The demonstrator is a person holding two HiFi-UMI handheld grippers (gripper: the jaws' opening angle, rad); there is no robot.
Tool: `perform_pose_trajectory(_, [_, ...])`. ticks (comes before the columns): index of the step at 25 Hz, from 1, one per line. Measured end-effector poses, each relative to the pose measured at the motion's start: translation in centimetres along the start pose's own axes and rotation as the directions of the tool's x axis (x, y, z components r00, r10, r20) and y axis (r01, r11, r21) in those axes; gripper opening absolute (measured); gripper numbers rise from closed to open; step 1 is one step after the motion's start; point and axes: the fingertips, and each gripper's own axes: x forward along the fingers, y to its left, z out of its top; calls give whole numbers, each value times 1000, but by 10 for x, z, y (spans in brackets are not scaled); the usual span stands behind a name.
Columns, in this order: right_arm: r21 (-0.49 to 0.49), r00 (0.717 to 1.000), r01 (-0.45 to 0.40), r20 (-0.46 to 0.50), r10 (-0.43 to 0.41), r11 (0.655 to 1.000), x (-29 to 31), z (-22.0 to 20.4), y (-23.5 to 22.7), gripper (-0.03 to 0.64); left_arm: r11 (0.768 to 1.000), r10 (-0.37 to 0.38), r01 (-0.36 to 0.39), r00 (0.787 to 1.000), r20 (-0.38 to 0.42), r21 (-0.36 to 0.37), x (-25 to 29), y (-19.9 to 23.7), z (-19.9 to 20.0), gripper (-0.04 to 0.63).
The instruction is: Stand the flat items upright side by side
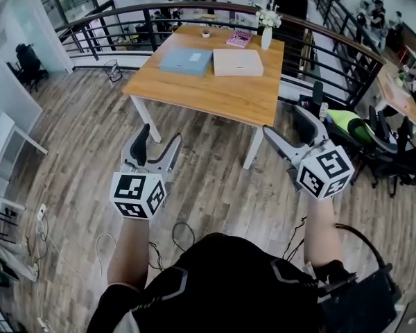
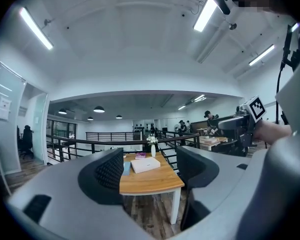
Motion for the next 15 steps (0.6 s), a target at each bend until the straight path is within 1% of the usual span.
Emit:
perform_pose_trajectory(5, [-8, 1000, 13, 8, -12, 1000, 27, 7, 18, 374, 1000, 3, -3, 1000, 13, -5, -7, 38, -3, 331])
perform_pose_trajectory(9, [-12, 1000, 26, -11, -26, 1000, 50, 3, 36, 374, 1000, 21, -20, 999, 28, -8, -12, 69, -7, 330])
perform_pose_trajectory(12, [-1, 1000, 13, -26, -13, 1000, 71, -1, 43, 374, 1000, 22, -22, 999, 30, -12, -8, 87, -10, 330])
perform_pose_trajectory(15, [-8, 999, 3, -33, -4, 1000, 92, -2, 42, 374, 1000, 25, -25, 999, 28, -11, 0, 100, -13, 330])
